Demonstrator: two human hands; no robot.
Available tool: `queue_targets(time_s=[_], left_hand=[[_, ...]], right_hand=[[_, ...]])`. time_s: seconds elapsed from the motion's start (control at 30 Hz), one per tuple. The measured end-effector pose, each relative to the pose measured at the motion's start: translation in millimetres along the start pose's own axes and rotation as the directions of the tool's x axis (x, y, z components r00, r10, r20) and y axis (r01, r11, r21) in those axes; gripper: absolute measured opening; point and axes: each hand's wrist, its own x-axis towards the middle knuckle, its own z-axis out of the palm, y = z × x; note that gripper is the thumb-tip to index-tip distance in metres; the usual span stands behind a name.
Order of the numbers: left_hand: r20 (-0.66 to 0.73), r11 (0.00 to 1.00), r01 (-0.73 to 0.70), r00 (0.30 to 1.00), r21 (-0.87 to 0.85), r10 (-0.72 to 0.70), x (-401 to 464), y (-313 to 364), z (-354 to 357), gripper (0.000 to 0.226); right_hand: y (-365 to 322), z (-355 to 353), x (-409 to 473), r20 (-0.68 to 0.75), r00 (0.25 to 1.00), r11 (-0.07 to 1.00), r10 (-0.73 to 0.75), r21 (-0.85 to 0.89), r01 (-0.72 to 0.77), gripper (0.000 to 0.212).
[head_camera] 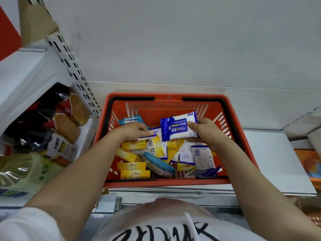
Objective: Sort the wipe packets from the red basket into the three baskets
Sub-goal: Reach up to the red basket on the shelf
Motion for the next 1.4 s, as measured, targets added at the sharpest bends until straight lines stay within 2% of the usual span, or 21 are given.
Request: queue_targets(time_s=[0.03,0.1,0.2,0.33,0.4,0.47,0.53,0.6,0.67,0.77,0.9,0.97,1.03,1.17,1.23,1.4], left_hand=[[-0.015,0.999,-0.023,1.000,-0.024,0.023,0,0,1,0.040],[-0.035,0.998,-0.060,0.998,0.027,0.061,-1,1,6,0.040],[-0.174,0.991,-0.094,0.979,0.096,0.110,3,3,15,0.024],[-0.298,0.998,-0.054,0.953,0.033,0.061,2,6,15,0.015],[-0.381,0.995,-0.063,0.924,-0.074,0.030,0,6,11,0.017],[-0.440,0.962,-0.087,0.897,-0.260,-0.037,-5,7,2,0.019],[-0.481,0.910,-0.144,0.874,-0.388,-0.066,-12,8,-7,0.020],[-0.513,0.825,-0.219,0.853,-0.521,-0.098,-24,16,-12,0.020],[-0.523,0.683,-0.315,0.844,-0.659,-0.116,-40,27,-13,0.015],[-0.518,0.530,-0.398,0.850,-0.749,-0.094,-60,42,-8,0.009],[-0.455,0.413,-0.378,0.884,-0.828,-0.104,-72,51,5,0.011],[-0.429,0.331,-0.365,0.891,-0.870,-0.145,-75,51,5,0.010],[-0.415,0.256,-0.360,0.886,-0.897,-0.207,-80,50,0,0.013],[-0.484,0.329,-0.390,0.829,-0.860,-0.280,-85,41,-4,0.011],[-0.502,0.355,-0.400,0.823,-0.845,-0.266,-86,37,-3,0.013],[-0.483,0.376,-0.405,0.865,-0.833,-0.138,-83,33,0,0.055]], right_hand=[[0,0,1,-0.001,1.000,1.000,-0.002,0.007,0.002,0.014],[0,1,1,-0.006,1.000,1.000,-0.005,0.025,0.005,0.013],[0,3,2,-0.004,1.000,0.999,0.004,0.053,-0.004,0.014],[0,3,1,-0.003,1.000,0.997,-0.006,0.070,0.007,0.018],[1,2,2,-0.038,0.999,0.996,-0.033,0.077,0.036,0.026],[2,0,4,-0.099,0.992,0.990,-0.074,0.115,0.085,0.040],[2,-2,4,-0.138,0.980,0.975,-0.142,0.154,0.163,0.055],[1,-2,1,-0.147,0.963,0.957,-0.224,0.153,0.246,0.057],[0,2,-2,-0.132,0.951,0.946,-0.279,0.130,0.296,0.046],[-3,15,-7,-0.070,0.957,0.953,-0.280,0.100,0.286,0.026],[-8,34,-11,-0.074,0.946,0.942,-0.316,0.094,0.322,0.018],[-8,40,-10,-0.134,0.931,0.928,-0.341,0.109,0.356,0.012],[-8,40,-11,-0.222,0.910,0.915,-0.350,0.127,0.383,0.017],[-9,36,-17,-0.279,0.882,0.878,-0.379,0.192,0.438,0.053],[-9,36,-19,-0.302,0.885,0.886,-0.355,0.195,0.421,0.053],[-7,37,-24,-0.366,0.890,0.905,-0.272,0.216,0.365,0.044]])
